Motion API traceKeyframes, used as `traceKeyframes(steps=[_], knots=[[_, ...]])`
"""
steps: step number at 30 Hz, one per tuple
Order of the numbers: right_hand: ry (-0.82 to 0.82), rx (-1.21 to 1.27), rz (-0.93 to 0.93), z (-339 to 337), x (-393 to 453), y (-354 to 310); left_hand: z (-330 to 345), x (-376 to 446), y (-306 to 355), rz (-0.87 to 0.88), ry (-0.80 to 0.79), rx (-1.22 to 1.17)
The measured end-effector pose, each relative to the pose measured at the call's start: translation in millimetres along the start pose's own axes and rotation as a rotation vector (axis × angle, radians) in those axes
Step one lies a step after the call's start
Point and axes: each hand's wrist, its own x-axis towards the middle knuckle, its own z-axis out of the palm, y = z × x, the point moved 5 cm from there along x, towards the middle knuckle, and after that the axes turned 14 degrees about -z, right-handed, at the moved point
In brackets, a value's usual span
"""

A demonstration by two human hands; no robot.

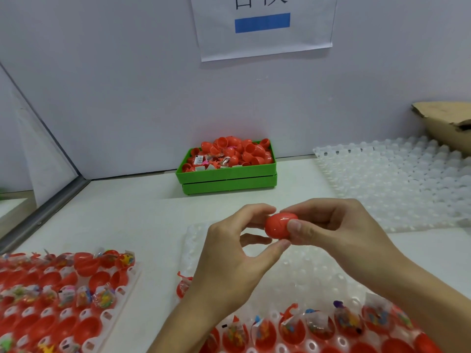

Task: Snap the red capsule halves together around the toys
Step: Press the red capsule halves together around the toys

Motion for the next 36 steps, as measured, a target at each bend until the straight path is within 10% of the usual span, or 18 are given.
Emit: traceKeyframes(steps=[36], knots=[[0.034, 0.109, 0.037, 1.9, -2.0, -2.8, -5.7, -0.5, 1.7, -0.008, -0.008, -0.125]])
